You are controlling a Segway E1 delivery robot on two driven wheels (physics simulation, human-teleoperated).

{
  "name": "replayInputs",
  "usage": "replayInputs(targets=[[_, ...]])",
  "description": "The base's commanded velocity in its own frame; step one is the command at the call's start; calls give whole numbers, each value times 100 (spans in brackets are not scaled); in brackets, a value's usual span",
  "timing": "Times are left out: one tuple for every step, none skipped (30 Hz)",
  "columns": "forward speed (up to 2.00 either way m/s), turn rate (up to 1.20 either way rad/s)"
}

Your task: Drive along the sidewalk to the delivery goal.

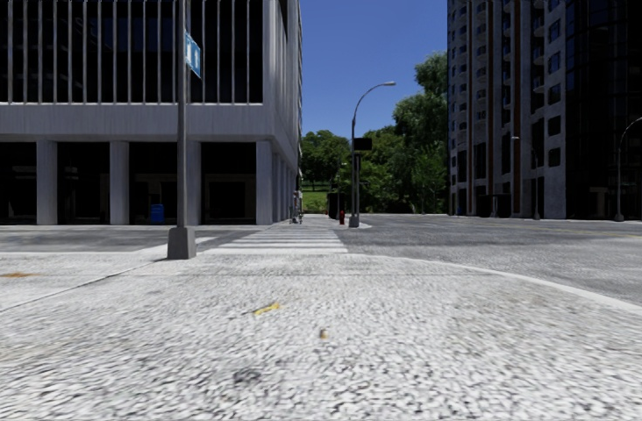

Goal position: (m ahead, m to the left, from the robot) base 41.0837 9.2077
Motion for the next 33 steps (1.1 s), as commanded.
replayInputs(targets=[[200,0],[200,0],[200,0],[200,0],[200,0],[200,0],[200,0],[200,0],[200,6],[200,16],[200,16],[200,23],[200,25],[200,25],[200,26],[200,26],[200,26],[200,26],[200,23],[200,23],[200,15],[200,4],[200,0],[200,0],[200,0],[200,0],[200,0],[200,0],[200,0],[200,0],[200,0],[200,0],[200,0]])
